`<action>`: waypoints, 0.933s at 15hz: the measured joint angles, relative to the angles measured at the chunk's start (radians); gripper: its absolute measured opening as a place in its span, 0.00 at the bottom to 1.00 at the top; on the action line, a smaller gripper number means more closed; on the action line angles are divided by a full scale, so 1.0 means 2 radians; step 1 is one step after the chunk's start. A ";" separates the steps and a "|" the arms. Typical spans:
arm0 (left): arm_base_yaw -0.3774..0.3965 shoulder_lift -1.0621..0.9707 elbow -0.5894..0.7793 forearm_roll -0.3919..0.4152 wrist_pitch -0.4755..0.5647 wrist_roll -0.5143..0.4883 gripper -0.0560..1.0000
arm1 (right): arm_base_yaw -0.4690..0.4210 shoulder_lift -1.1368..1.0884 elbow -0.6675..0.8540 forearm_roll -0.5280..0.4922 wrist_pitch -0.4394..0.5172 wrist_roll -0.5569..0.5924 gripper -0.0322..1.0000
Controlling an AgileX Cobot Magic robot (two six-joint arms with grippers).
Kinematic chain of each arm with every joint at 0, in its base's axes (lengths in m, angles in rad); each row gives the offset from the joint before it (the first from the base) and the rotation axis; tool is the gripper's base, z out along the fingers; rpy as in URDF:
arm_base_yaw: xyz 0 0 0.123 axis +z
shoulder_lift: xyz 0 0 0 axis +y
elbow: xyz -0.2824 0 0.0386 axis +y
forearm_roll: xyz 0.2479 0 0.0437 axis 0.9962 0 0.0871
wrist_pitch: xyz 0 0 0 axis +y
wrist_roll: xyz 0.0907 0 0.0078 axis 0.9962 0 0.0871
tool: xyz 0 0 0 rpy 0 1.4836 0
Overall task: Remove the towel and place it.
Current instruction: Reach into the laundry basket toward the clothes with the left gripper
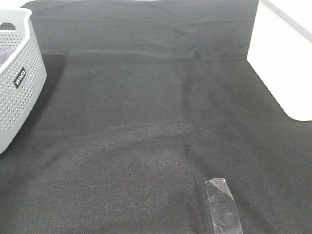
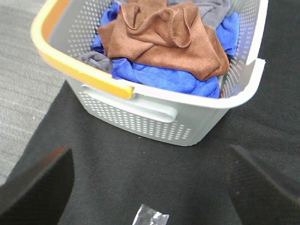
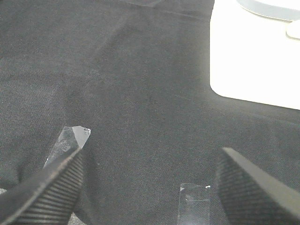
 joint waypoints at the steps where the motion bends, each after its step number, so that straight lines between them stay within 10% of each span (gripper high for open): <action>1: 0.000 0.029 -0.007 0.001 -0.011 -0.003 0.82 | 0.000 0.000 0.000 0.000 0.000 0.000 0.73; 14: 0.030 0.381 -0.245 0.061 -0.043 -0.093 0.82 | 0.000 0.000 0.000 0.000 0.000 0.000 0.73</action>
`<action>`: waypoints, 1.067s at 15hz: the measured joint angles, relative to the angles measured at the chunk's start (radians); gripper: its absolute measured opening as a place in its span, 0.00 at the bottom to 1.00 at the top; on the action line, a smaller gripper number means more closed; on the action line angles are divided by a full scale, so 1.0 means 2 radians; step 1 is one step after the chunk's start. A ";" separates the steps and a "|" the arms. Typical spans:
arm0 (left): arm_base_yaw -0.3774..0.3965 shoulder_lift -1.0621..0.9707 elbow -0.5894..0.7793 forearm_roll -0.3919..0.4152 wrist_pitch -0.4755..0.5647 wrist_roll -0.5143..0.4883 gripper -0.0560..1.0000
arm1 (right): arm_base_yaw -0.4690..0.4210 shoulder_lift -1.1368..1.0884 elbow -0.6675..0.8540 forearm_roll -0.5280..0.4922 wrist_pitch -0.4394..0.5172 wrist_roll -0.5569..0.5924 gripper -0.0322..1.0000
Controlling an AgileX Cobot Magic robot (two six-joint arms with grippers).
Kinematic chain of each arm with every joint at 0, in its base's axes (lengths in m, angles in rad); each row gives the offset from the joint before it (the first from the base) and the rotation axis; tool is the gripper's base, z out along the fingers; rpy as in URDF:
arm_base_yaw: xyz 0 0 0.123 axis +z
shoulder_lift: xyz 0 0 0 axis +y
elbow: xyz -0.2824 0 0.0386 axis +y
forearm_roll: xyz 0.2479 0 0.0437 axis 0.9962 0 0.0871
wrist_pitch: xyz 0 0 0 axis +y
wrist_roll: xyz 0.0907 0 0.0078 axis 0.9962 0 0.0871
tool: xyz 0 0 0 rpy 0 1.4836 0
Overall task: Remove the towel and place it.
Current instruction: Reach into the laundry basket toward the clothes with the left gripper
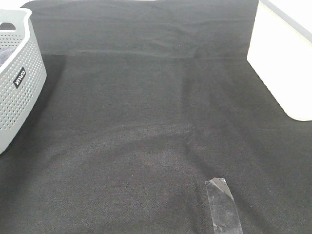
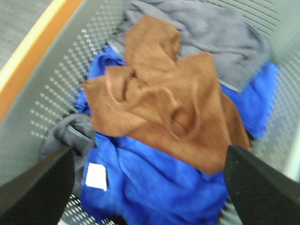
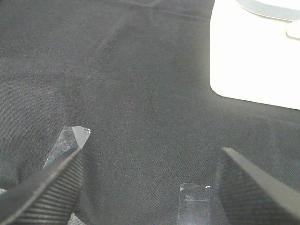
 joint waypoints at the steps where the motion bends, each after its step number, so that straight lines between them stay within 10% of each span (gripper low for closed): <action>1: 0.013 0.021 -0.020 0.000 0.007 -0.002 0.82 | 0.000 0.000 0.000 0.000 0.000 0.000 0.73; 16: 0.025 0.198 -0.077 -0.027 -0.048 -0.106 0.77 | 0.000 0.000 0.000 0.000 0.000 0.000 0.73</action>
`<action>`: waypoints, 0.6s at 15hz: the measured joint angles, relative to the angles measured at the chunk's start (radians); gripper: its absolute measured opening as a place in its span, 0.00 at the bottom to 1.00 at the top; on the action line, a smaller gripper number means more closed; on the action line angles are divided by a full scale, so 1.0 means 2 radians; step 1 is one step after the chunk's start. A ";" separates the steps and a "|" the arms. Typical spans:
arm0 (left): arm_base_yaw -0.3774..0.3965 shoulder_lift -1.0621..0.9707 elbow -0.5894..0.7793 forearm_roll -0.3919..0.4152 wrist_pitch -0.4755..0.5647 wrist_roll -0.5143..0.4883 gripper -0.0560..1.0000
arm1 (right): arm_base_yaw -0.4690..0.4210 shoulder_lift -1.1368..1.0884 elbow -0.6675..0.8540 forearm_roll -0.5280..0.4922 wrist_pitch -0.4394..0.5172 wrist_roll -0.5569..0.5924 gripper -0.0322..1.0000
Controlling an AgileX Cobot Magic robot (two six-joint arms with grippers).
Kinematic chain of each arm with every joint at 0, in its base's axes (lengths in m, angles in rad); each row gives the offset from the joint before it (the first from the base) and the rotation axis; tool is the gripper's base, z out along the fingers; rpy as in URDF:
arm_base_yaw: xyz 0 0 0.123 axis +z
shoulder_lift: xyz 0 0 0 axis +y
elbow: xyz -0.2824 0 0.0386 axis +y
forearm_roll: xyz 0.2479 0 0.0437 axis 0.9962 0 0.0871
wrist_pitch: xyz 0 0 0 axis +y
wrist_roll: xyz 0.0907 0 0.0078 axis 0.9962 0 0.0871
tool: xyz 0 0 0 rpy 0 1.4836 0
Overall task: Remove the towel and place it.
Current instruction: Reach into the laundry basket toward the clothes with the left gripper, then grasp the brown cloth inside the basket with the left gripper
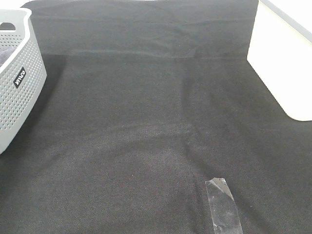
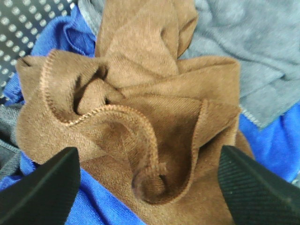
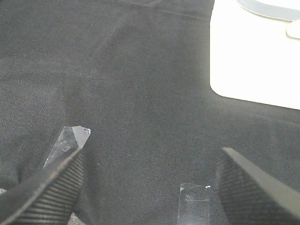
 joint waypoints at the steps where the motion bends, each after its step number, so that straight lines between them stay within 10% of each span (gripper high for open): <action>1: 0.000 0.005 0.000 0.001 0.000 0.000 0.76 | 0.000 0.000 0.000 0.000 0.000 0.000 0.73; 9: 0.000 0.033 -0.001 0.027 -0.001 -0.012 0.59 | 0.000 0.000 0.000 0.000 0.000 0.000 0.73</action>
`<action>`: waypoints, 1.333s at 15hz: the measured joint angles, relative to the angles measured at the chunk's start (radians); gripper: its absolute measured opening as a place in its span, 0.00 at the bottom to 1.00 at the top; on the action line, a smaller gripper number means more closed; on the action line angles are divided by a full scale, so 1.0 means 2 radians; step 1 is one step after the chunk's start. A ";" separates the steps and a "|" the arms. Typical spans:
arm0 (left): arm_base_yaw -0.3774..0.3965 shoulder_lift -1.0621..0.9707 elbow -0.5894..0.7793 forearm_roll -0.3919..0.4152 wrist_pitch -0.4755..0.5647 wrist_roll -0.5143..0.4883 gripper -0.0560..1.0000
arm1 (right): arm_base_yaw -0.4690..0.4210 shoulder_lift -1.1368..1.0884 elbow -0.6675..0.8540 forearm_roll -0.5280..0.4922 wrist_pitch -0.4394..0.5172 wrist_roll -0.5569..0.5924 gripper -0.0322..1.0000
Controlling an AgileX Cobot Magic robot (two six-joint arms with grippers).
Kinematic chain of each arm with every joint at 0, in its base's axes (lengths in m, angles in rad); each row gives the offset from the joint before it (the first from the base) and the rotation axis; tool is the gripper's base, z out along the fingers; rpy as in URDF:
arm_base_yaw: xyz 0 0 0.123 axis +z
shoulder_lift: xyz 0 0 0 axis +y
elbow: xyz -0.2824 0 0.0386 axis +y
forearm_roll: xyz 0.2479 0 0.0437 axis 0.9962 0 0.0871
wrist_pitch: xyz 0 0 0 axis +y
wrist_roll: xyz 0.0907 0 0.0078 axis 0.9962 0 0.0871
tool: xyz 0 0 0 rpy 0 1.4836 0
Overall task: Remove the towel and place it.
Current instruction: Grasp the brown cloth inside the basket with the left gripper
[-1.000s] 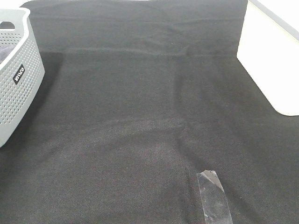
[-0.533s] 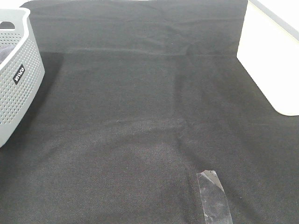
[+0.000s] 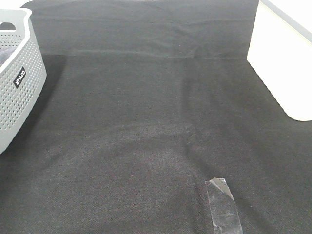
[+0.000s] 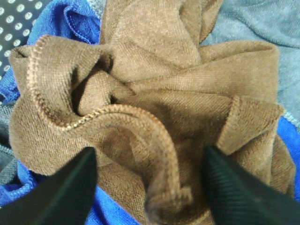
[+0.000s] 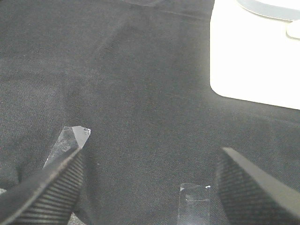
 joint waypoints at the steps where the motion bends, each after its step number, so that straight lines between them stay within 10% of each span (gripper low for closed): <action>1: 0.000 0.000 0.000 0.000 0.000 0.000 0.59 | 0.000 0.000 0.000 0.000 0.000 0.000 0.73; 5: 0.000 0.000 0.000 0.006 -0.003 0.016 0.11 | 0.000 0.000 0.000 0.000 0.000 0.000 0.73; 20: -0.001 -0.126 0.000 -0.016 -0.129 0.092 0.05 | 0.000 0.000 0.000 0.000 0.000 0.000 0.73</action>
